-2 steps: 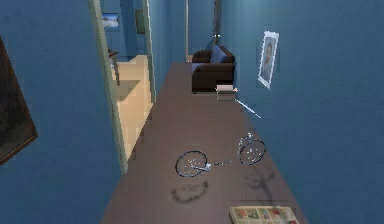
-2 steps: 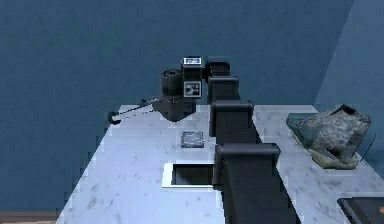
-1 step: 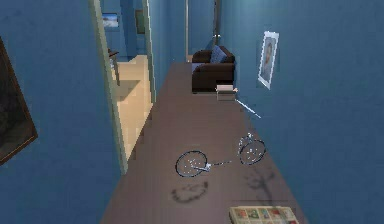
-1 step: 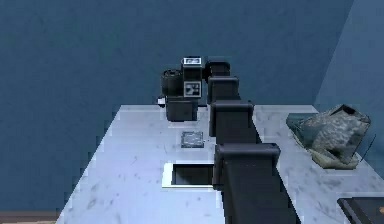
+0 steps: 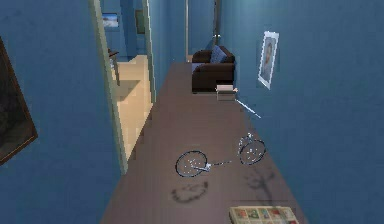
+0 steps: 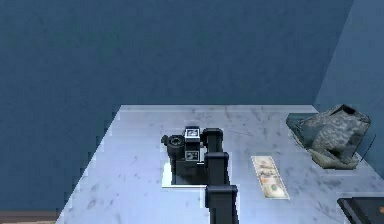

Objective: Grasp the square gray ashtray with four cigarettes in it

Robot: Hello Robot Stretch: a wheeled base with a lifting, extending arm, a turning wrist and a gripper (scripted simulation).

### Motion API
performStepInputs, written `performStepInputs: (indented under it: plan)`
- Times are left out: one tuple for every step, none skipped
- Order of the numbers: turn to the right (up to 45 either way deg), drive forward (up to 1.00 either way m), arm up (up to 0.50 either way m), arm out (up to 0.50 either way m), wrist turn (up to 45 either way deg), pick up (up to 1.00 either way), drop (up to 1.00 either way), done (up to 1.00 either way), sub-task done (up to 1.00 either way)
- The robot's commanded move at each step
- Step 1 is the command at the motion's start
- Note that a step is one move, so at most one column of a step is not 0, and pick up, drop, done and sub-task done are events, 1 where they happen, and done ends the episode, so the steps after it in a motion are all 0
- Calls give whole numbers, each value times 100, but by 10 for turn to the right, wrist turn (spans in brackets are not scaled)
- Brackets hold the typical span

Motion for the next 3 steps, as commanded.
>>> performStepInputs:
  plan:
    - [0,0,0,0,0,100,0,0,0]
    - [0,0,10,0,0,0,0,0,0]
    - [0,0,0,0,0,0,0,100,0]
